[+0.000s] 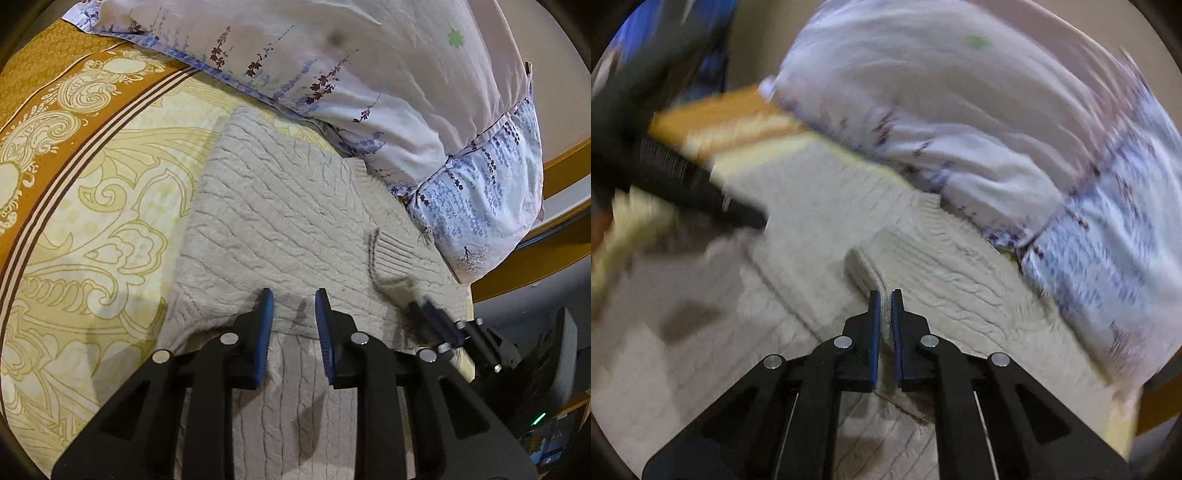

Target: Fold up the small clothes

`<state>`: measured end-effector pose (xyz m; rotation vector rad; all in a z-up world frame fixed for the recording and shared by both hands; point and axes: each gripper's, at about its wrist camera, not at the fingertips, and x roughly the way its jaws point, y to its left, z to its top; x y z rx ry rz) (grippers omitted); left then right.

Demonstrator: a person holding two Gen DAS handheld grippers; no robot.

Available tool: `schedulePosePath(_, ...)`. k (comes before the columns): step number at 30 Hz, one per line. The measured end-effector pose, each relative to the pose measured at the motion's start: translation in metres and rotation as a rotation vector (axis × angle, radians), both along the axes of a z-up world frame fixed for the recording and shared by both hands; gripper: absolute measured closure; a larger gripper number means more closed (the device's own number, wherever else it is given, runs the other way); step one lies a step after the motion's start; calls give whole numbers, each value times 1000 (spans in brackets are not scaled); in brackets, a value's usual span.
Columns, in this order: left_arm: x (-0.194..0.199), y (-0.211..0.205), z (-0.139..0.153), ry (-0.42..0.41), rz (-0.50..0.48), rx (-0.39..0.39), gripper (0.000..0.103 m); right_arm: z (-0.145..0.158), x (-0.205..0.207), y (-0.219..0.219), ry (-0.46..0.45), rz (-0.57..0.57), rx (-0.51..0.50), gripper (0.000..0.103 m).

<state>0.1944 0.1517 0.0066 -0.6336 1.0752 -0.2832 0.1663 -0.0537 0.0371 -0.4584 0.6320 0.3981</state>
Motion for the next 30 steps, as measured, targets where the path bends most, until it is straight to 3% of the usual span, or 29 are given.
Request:
schedulePosePath(4, 1, -1, 0, -4, -2, -16, 73, 36, -5, -66, -79, -190, 258, 97)
schedulePosePath(7, -1, -2, 2, -15, -3, -21, 65, 47, -14, -139, -56, -360, 506, 97)
schedulePosePath(9, -2, -5, 5, -26, -6, -16, 59, 34, -20, -185, 19, -466, 654, 97)
schedulePosePath(11, -4, -9, 7, -38, -12, -5, 52, 3, -23, -222, 167, -542, 766, 97)
schedulePosePath(14, -5, -13, 10, -46, -16, 9, 46, -36, -25, -253, 352, -572, 894, 96)
schedulePosePath(17, -6, -14, 11, -39, -14, 6, 43, -39, -33, -274, 391, -562, 1032, 93)
schedulePosePath(19, -6, -13, 11, -30, -12, -4, 42, -29, -35, -284, 364, -557, 1079, 75)
schedulePosePath(21, -6, -13, 12, -24, -14, -6, 41, -22, -32, -288, 349, -566, 1071, 66)
schedulePosePath(30, -7, -14, 12, -17, -16, -7, 39, -33, 22, -284, 422, -603, 996, 66)
